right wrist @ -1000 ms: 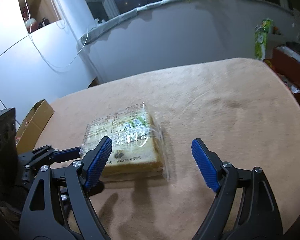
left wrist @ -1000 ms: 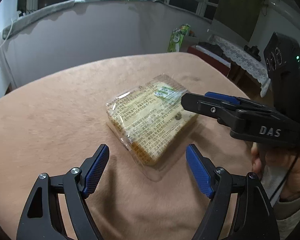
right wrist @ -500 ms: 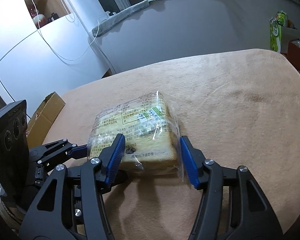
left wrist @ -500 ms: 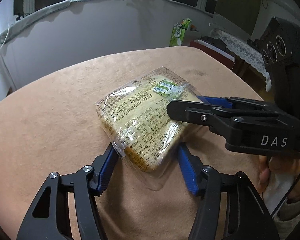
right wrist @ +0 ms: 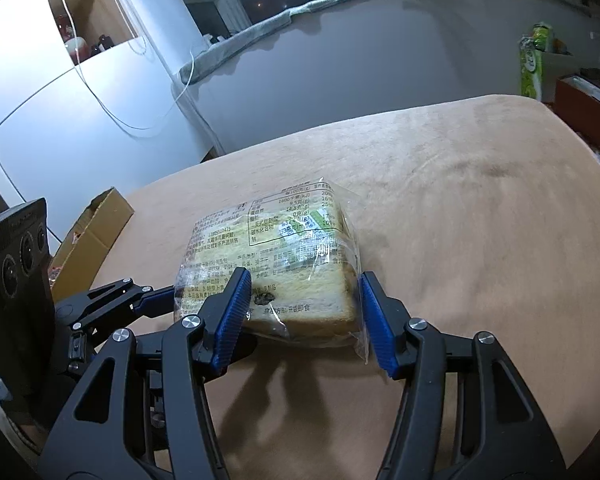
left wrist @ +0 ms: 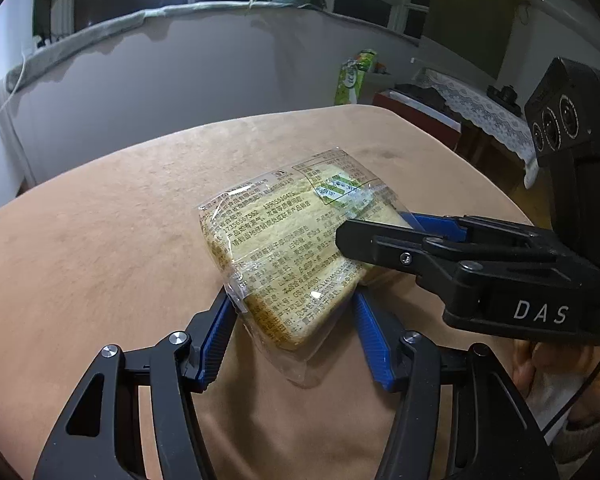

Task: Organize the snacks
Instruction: 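Lift the bread loaf and carry it into the cardboard box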

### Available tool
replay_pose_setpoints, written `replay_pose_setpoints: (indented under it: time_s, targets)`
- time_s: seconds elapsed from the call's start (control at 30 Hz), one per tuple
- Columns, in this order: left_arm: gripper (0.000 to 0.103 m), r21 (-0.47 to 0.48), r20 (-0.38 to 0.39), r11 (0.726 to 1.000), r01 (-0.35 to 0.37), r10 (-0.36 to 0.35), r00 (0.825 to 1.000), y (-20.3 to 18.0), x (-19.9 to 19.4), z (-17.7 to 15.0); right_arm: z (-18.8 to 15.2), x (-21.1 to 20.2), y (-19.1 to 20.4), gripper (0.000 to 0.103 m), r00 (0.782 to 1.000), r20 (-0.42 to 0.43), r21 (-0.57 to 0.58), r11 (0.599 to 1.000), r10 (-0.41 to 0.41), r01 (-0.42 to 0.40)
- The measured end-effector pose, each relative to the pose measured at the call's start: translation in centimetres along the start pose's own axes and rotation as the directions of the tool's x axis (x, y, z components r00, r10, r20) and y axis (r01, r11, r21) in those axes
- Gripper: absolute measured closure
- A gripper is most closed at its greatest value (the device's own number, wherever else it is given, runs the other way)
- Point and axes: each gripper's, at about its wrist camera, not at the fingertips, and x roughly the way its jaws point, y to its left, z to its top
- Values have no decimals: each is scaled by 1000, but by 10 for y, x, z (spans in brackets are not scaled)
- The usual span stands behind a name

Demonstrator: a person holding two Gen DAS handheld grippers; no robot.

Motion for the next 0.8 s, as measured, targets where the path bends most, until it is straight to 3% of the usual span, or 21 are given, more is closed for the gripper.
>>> replay_pose_setpoints:
  time_s: [0.4,0.8]
  targets:
    - [45,-8,98,999,-35,36,995,13,-69,-26,-11,-36,76,45,998,62,-114,993,33,-25]
    - [45,-103,186,991,-88,106,977,53,-117,-43,-6,-27,157,45,995,59,-232,971,80,-65]
